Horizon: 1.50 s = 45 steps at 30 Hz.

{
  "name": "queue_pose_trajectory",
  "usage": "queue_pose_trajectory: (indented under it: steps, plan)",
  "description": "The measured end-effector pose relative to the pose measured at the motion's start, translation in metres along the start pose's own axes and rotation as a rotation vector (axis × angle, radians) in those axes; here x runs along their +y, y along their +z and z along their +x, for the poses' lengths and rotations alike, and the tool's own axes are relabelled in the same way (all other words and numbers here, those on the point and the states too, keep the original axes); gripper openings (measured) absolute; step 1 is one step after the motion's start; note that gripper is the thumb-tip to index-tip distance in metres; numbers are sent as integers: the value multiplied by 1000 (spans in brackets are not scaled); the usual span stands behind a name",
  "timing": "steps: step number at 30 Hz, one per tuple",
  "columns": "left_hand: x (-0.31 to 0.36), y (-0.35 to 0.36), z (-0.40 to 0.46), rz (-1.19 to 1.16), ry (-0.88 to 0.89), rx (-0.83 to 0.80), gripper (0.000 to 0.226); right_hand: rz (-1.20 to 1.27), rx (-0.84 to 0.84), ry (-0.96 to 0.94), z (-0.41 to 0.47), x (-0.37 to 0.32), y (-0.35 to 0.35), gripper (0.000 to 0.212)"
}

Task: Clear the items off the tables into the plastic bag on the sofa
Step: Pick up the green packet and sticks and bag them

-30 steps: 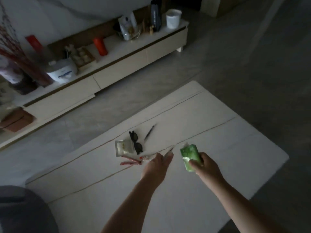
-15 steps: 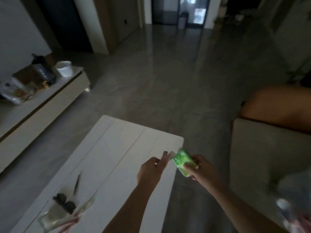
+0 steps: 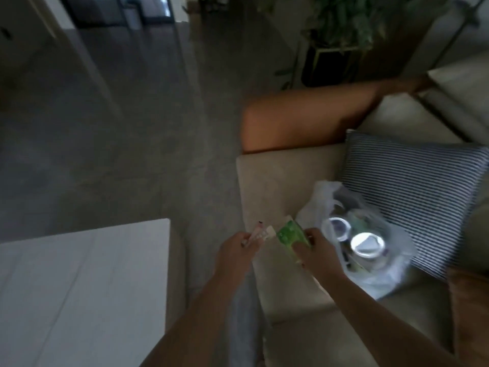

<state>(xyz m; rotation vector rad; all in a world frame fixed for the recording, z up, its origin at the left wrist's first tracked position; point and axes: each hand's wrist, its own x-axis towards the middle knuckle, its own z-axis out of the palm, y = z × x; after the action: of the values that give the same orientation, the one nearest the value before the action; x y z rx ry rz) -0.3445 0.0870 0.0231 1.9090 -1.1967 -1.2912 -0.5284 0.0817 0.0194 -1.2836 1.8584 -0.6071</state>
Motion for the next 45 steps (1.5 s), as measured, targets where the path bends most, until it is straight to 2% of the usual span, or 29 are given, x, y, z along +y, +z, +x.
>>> queue_pose_trajectory:
  steps: [4,7,10,13,17,22,28,32,35,37,40,42,45]
  plan:
    - [21,71,12,143,33,-114,22,-264,117,-14,6,41,-49,20]
    - [36,120,12,135,26,-202,27,-361,210,-26,16,69,-83,34]
    - [52,163,13,180,49,-280,19,-416,194,-2,34,84,-116,27]
    - [69,195,19,235,104,-294,24,-530,216,-20,52,88,-140,32]
    - [82,227,27,242,69,-305,34,-849,134,-64,70,90,-158,42]
    - [75,255,40,121,-164,-398,31,-981,-40,-185,90,101,-155,39]
    - [59,282,58,106,-234,-461,28,-979,-209,-180,105,130,-136,37]
    - [54,286,66,110,-243,-527,36,-878,-165,-257,102,140,-139,41]
    - [51,277,68,-88,-313,-561,35,-869,-150,-337,99,138,-148,42]
    - [50,275,72,-191,-349,-547,22,-842,-150,-319,99,137,-151,43]
    - [56,273,74,-245,-402,-495,23,-759,-197,-270,101,138,-148,49]
    - [63,274,72,-267,-424,-475,5,-726,-208,-274,102,137,-146,52]
    - [65,272,67,-297,-496,-429,10,-779,-207,-320,104,140,-143,50]
